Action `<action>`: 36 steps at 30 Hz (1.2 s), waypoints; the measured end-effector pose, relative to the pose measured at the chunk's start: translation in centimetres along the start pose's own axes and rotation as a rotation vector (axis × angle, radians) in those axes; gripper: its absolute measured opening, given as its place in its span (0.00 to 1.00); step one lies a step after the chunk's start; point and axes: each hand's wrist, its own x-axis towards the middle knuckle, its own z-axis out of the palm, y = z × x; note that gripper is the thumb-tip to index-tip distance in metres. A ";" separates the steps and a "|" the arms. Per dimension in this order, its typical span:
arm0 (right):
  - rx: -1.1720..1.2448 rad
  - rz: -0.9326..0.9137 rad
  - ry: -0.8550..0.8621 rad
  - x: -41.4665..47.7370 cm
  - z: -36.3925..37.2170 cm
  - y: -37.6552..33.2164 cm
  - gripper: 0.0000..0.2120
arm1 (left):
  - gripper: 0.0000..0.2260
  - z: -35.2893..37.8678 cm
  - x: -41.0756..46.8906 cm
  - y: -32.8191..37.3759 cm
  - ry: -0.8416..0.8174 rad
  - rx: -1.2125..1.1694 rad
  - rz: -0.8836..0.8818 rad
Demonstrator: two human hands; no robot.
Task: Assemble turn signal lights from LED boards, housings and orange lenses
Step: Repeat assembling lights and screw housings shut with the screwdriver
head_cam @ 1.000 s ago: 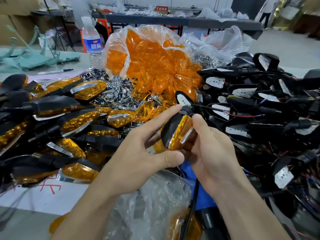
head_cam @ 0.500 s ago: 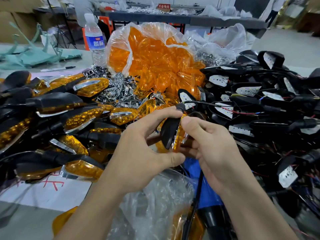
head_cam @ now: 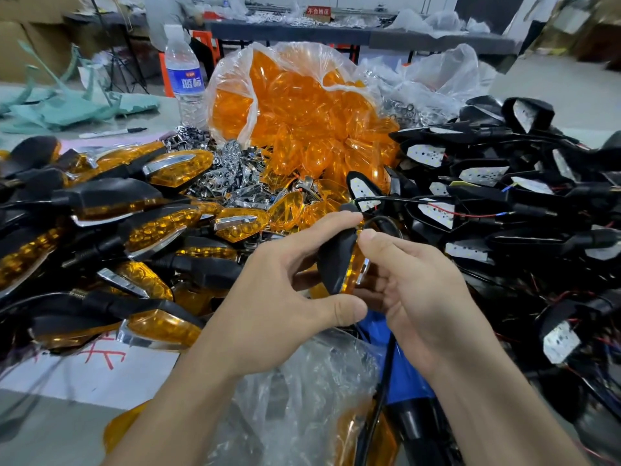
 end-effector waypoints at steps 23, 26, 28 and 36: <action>-0.777 -0.474 0.284 -0.5 -0.3 -0.2 0.24 | 0.39 0.1 0.0 0.6 0.142 -0.411 -0.059; -0.728 -0.472 -0.050 -0.6 -0.5 -1.3 0.27 | 0.41 0.0 0.0 0.9 0.057 -0.677 -0.090; -0.783 -0.451 -0.155 -0.9 -0.8 -2.1 0.29 | 0.39 -0.3 0.0 1.1 0.008 -0.812 -0.109; -0.954 -0.429 -0.016 -1.6 -0.5 -2.0 0.24 | 0.28 -0.4 0.1 1.0 0.153 -1.057 -0.281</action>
